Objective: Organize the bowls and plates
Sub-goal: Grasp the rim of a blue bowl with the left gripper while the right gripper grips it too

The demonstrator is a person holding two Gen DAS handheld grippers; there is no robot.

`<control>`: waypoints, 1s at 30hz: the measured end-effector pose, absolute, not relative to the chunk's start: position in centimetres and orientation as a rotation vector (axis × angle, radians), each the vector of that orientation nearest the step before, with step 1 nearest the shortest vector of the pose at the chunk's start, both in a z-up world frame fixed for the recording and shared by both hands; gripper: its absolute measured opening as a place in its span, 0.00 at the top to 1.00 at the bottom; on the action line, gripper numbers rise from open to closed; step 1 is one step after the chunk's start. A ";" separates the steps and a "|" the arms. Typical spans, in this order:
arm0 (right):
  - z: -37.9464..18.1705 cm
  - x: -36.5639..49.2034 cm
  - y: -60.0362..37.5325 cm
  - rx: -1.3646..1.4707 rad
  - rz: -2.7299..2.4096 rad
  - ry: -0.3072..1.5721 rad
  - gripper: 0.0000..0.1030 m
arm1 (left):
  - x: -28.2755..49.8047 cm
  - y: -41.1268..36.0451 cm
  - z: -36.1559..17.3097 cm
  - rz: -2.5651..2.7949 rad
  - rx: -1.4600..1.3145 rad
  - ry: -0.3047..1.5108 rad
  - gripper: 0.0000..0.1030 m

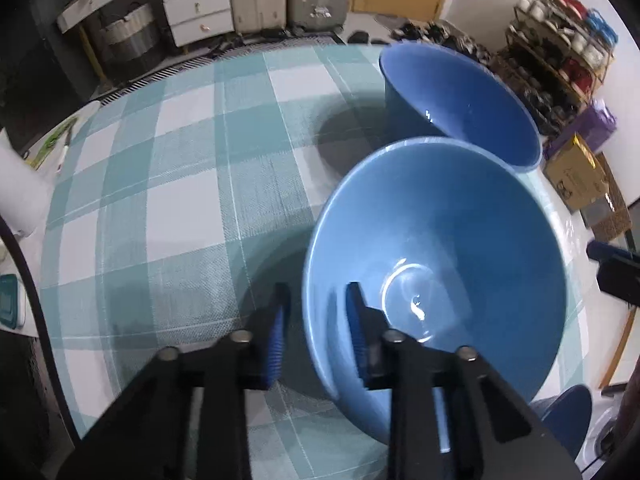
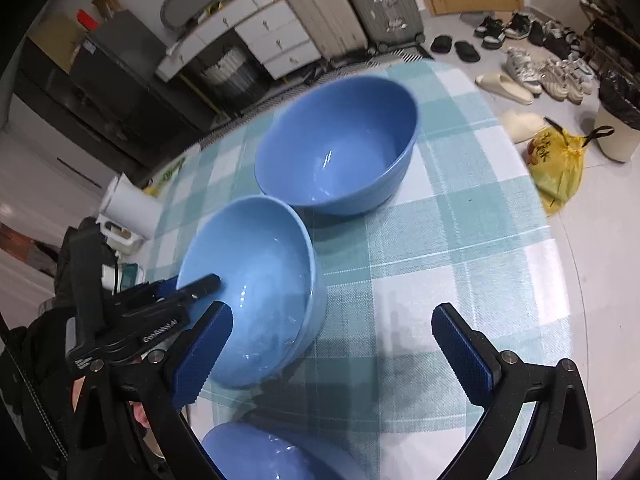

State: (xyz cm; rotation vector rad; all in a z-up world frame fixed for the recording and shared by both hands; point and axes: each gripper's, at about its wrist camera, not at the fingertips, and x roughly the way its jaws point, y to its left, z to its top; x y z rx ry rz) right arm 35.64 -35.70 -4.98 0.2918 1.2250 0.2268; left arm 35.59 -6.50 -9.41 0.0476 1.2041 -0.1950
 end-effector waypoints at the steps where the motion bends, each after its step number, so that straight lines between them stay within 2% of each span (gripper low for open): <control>1: -5.2 35.8 -35.5 0.283 0.225 1.227 0.02 | 35.7 -6.5 -9.7 -0.206 0.049 1.216 0.85; 4: -6.4 36.7 -34.1 0.204 0.237 1.270 0.03 | 35.6 -7.0 -9.9 -0.229 0.077 1.224 0.88; 7: -7.6 37.2 -33.2 0.168 0.238 1.314 0.08 | 35.5 -7.3 -9.9 -0.244 0.086 1.230 0.90; 9: -8.2 37.4 -33.1 0.186 0.249 1.342 0.17 | 35.5 -7.3 -9.8 -0.243 0.098 1.228 0.90; 10: -8.5 37.6 -33.0 0.191 0.251 1.357 0.26 | 35.4 -7.3 -9.8 -0.244 0.097 1.230 0.90; 15: -9.0 38.1 -32.9 0.188 0.239 1.373 0.33 | 35.3 -7.5 -9.9 -0.243 0.131 1.229 0.90; 17: -9.3 38.3 -32.8 0.197 0.254 1.392 0.52 | 35.1 -7.7 -10.0 -0.243 0.148 1.221 0.90; 21: -9.1 38.3 -32.4 0.175 0.258 1.390 0.54 | 35.1 -7.7 -10.6 -0.251 0.142 1.242 0.90; 26: -9.2 38.5 -32.0 0.185 0.266 1.396 0.71 | 34.9 -7.8 -10.6 -0.254 0.133 1.250 0.90; 30: -9.1 38.5 -31.4 0.175 0.272 1.397 0.80 | 34.9 -7.7 -10.3 -0.262 0.113 1.257 0.89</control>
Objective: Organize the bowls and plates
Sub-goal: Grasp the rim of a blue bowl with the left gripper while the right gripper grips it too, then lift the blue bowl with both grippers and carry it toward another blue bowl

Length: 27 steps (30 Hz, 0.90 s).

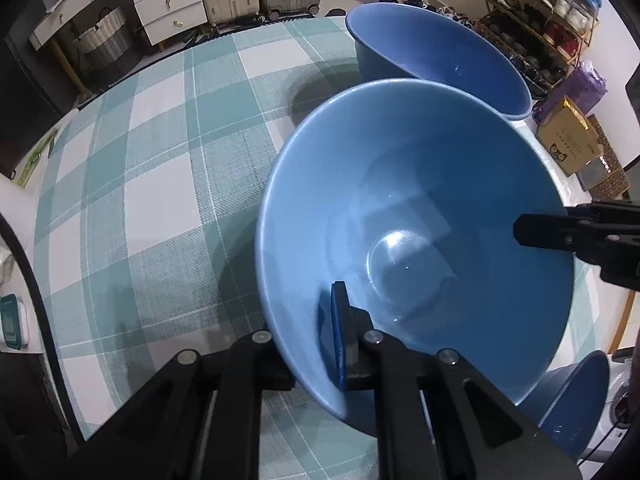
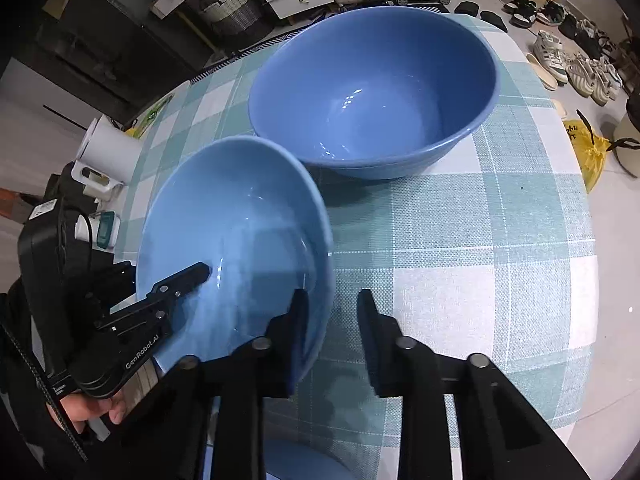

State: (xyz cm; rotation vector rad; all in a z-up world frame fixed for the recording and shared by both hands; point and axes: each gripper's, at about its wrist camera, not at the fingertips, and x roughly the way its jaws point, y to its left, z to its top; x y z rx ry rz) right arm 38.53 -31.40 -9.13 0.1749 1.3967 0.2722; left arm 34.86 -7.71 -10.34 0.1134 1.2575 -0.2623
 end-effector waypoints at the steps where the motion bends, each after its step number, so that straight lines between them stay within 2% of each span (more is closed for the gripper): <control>1: -9.1 38.5 -31.4 0.178 0.274 1.394 0.82 | 34.9 -7.6 -10.2 -0.269 0.097 1.264 0.89; 7: -8.7 38.3 -31.8 0.227 0.271 1.395 0.86 | 34.7 -6.9 -8.8 -0.283 0.045 1.264 0.89; 27: -4.2 36.3 -33.2 0.281 0.263 1.349 0.86 | 32.9 -7.5 -5.9 -0.300 0.048 1.283 0.89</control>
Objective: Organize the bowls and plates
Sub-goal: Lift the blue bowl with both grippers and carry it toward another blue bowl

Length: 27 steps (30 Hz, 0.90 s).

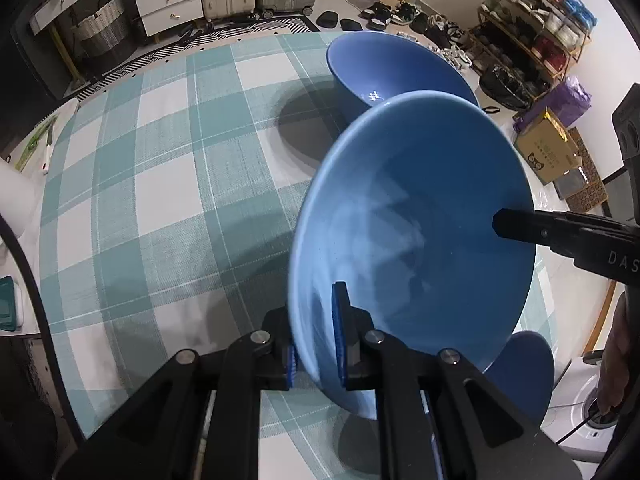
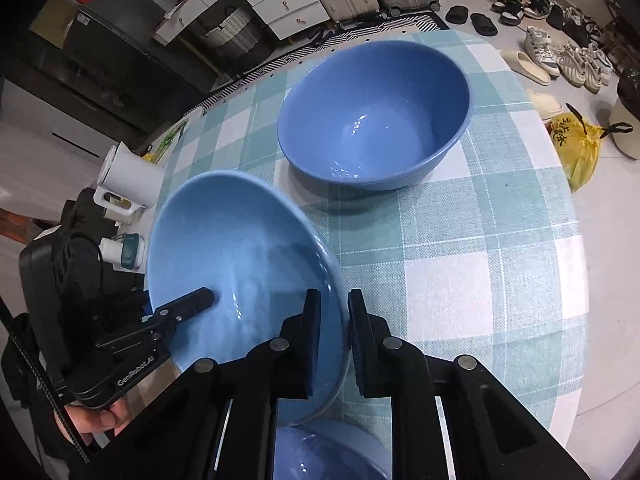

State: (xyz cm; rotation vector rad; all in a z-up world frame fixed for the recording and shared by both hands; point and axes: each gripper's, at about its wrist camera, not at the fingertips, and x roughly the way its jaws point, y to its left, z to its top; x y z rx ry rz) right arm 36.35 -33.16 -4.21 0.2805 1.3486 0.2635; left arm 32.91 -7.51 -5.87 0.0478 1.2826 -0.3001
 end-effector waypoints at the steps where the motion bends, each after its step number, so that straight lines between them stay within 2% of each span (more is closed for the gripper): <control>1: -4.2 36.2 -33.2 0.280 0.260 1.352 0.86 | 32.9 -7.6 -6.0 -0.300 0.048 1.289 0.89; 16: -8.7 38.5 -31.1 0.230 0.238 1.440 0.86 | 34.4 -6.0 -10.2 -0.282 -0.037 1.390 0.89; 22: -10.5 38.6 -30.0 0.174 0.239 1.491 0.86 | 33.9 -6.8 -10.8 -0.287 0.019 1.399 0.89; 27: -10.4 38.3 -29.9 0.185 0.243 1.493 0.86 | 34.0 -5.9 -10.4 -0.310 -0.044 1.420 0.89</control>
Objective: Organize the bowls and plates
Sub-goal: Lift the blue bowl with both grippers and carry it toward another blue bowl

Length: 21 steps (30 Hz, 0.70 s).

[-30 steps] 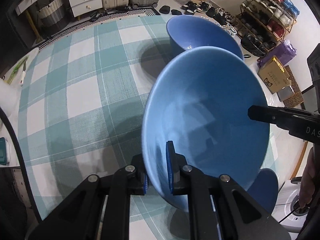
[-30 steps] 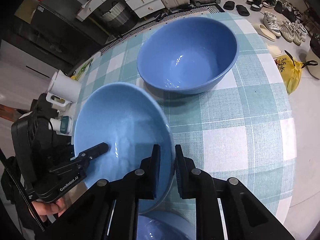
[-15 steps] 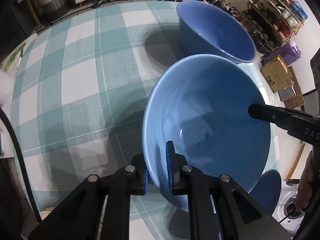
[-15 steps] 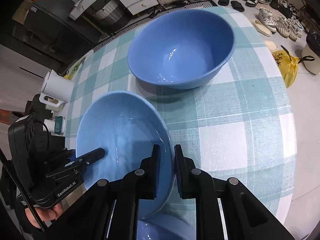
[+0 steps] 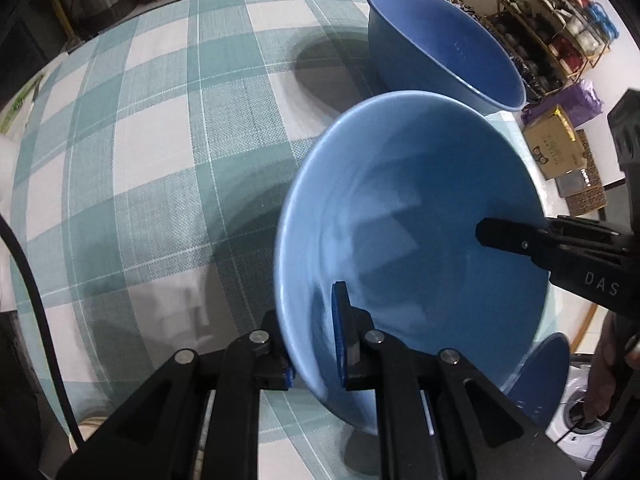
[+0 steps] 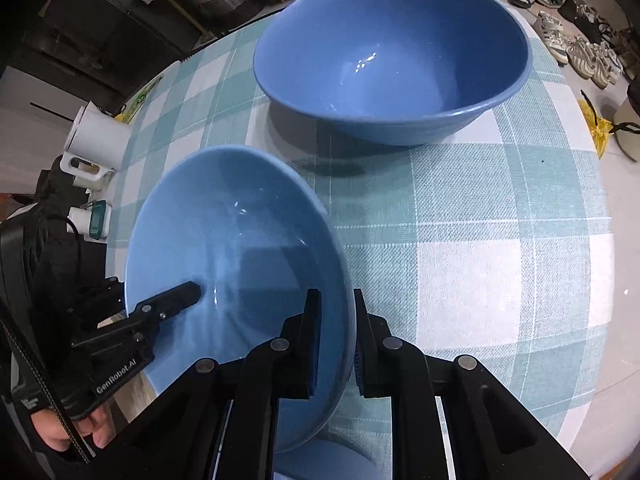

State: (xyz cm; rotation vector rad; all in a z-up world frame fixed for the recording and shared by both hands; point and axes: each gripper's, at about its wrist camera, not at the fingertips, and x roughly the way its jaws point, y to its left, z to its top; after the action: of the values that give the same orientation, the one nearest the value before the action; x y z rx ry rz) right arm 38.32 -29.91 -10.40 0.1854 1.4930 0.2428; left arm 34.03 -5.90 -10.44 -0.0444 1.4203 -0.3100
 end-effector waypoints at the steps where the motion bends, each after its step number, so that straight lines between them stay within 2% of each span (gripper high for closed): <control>1: -10.2 38.3 -30.1 0.190 0.238 1.492 0.86 | 34.2 -5.6 -10.4 -0.317 -0.065 1.426 0.89; 21: -7.6 39.0 -30.2 0.250 0.234 1.478 0.86 | 34.9 -4.2 -8.3 -0.283 -0.099 1.450 0.89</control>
State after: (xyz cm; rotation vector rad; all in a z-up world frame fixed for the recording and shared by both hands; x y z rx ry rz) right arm 38.99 -30.20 -7.56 0.2498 1.4782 0.2337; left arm 34.89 -4.23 -8.31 -0.0988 1.4496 -0.2829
